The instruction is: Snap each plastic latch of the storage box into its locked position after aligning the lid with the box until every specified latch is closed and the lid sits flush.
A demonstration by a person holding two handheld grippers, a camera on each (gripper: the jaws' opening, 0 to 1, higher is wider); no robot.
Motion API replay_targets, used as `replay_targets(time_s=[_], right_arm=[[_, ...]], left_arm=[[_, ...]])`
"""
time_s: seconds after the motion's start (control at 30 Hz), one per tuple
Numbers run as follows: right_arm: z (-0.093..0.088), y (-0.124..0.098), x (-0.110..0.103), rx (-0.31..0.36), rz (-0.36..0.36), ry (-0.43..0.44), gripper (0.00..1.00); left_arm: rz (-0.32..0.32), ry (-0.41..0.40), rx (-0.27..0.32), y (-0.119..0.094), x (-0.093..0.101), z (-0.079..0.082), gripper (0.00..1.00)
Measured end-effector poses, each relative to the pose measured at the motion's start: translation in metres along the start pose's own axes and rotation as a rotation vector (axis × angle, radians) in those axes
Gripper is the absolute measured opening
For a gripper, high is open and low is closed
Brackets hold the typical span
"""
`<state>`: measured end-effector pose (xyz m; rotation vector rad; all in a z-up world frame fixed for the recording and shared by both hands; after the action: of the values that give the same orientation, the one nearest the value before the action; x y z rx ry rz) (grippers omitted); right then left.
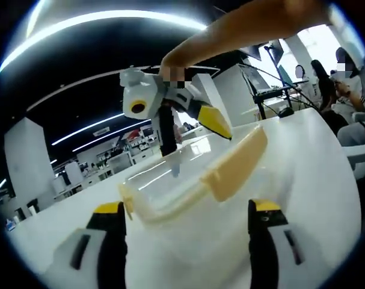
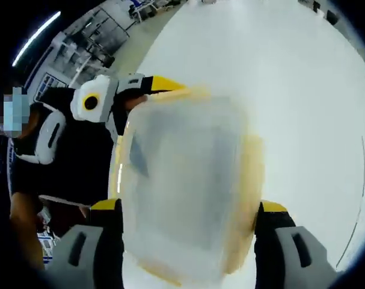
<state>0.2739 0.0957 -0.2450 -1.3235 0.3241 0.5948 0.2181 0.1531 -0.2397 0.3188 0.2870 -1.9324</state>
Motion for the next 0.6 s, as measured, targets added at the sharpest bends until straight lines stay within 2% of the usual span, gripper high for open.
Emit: replay_targets(time_s=[0.03, 0.1, 0.17, 0.23, 0.3, 0.37, 0.4, 0.53, 0.6], right_arm=[[0.001, 0.001, 0.000, 0.006, 0.024, -0.005, 0.89], [0.001, 0.005, -0.002, 0.011, 0.025, -0.020, 0.89], [0.002, 0.000, 0.002, 0.015, 0.027, -0.031, 0.90], [0.002, -0.001, 0.003, 0.016, 0.026, -0.034, 0.95], [0.011, -0.003, 0.005, 0.019, -0.053, -0.141, 0.96], [0.014, -0.008, 0.004, 0.015, -0.081, -0.166, 0.94], [0.016, -0.010, 0.004, 0.011, -0.095, -0.172, 0.93], [0.020, -0.012, -0.008, 0.008, -0.122, -0.184, 0.76], [0.019, -0.010, -0.013, -0.004, -0.134, -0.170, 0.74]], left_arm=[[0.000, 0.001, 0.000, 0.000, 0.000, 0.000, 0.82], [0.001, 0.001, 0.000, 0.000, 0.000, 0.000, 0.82], [0.001, 0.003, 0.001, 0.001, 0.001, 0.000, 0.83], [0.001, 0.003, 0.001, 0.001, 0.000, 0.000, 0.83], [0.000, 0.003, 0.002, 0.002, 0.001, -0.001, 0.83], [0.000, 0.003, 0.002, 0.001, 0.001, -0.001, 0.83], [0.001, 0.003, 0.002, 0.001, 0.001, -0.001, 0.83], [0.003, 0.006, 0.003, -0.002, 0.001, -0.002, 0.83], [0.003, 0.006, 0.003, -0.003, 0.001, -0.002, 0.83]])
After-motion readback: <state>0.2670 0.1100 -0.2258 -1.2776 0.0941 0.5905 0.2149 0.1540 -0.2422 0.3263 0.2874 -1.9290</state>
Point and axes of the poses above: the point that each gripper's makers call its tool centre point, and the gripper's own axes: y roughly forward along the fingers, x roughly to its right, z roughly out of its top, the point moved 1 cm from there along -y, roughly backward along the fingers, and after that the axes turned 6 degrees about z, right-handed, at the moved point
